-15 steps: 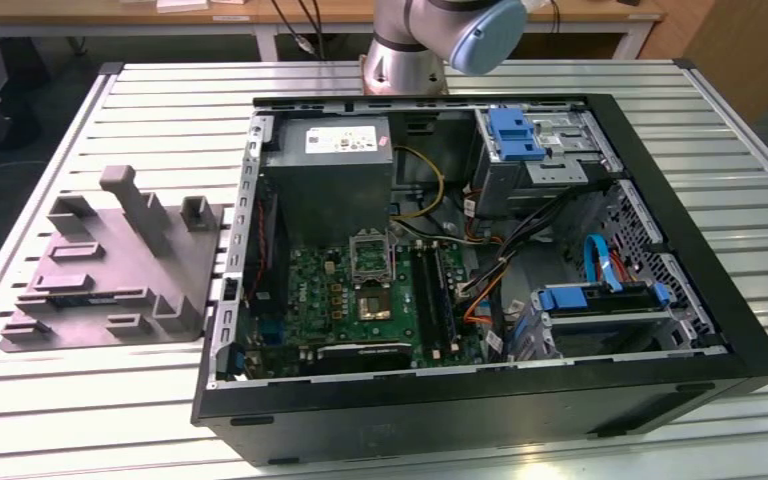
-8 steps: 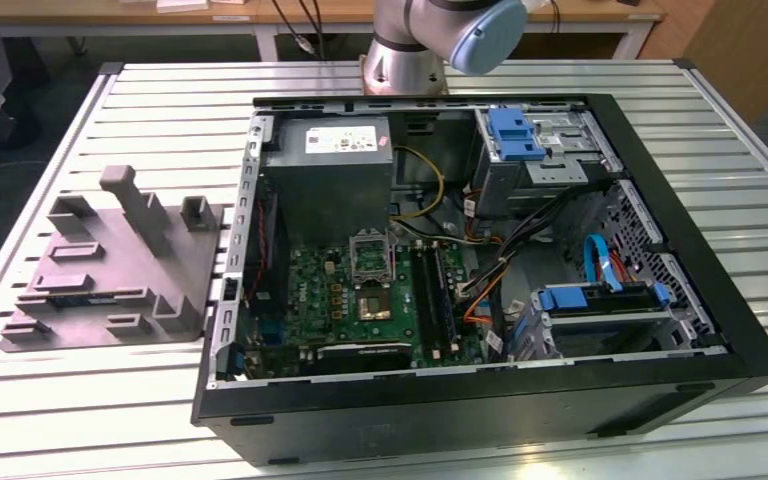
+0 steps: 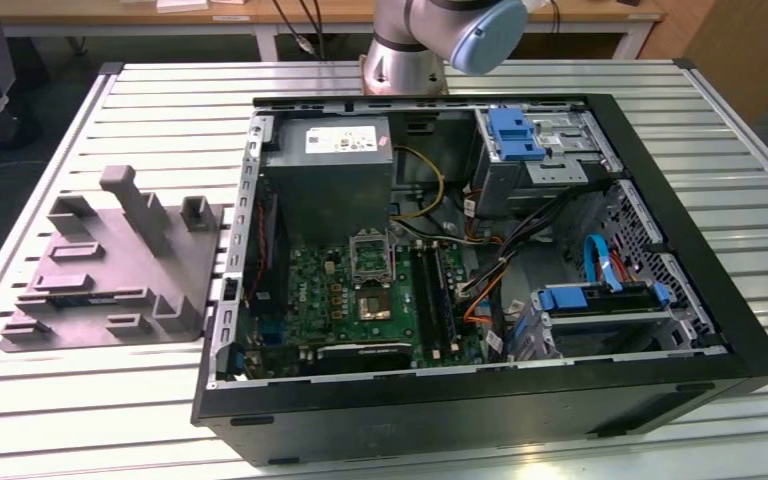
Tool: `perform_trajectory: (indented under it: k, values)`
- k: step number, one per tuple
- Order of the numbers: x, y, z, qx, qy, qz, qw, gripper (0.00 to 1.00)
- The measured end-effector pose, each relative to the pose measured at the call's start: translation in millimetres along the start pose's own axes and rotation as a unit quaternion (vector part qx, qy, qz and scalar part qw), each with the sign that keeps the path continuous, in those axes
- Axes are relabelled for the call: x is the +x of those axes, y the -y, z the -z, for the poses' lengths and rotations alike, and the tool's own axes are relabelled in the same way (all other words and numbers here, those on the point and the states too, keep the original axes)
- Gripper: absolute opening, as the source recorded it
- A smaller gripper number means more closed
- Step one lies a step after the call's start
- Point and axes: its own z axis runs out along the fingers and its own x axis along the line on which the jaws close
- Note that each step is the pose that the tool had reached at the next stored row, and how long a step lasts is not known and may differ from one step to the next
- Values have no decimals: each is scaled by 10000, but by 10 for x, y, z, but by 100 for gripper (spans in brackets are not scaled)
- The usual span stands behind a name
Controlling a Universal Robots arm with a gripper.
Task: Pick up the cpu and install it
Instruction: 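Pick up the cpu and move it towards the insertion slot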
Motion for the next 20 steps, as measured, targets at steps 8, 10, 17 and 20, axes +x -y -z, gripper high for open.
perform_trajectory:
  k: [8,10,17,20]
  values:
    - [-50,0,0,0,0,0,10000,47]
    - [-63,0,1,0,0,0,10000,47]
    - [-110,1,0,0,0,0,10000,47]
    - [-128,1,1,0,0,0,10000,47]
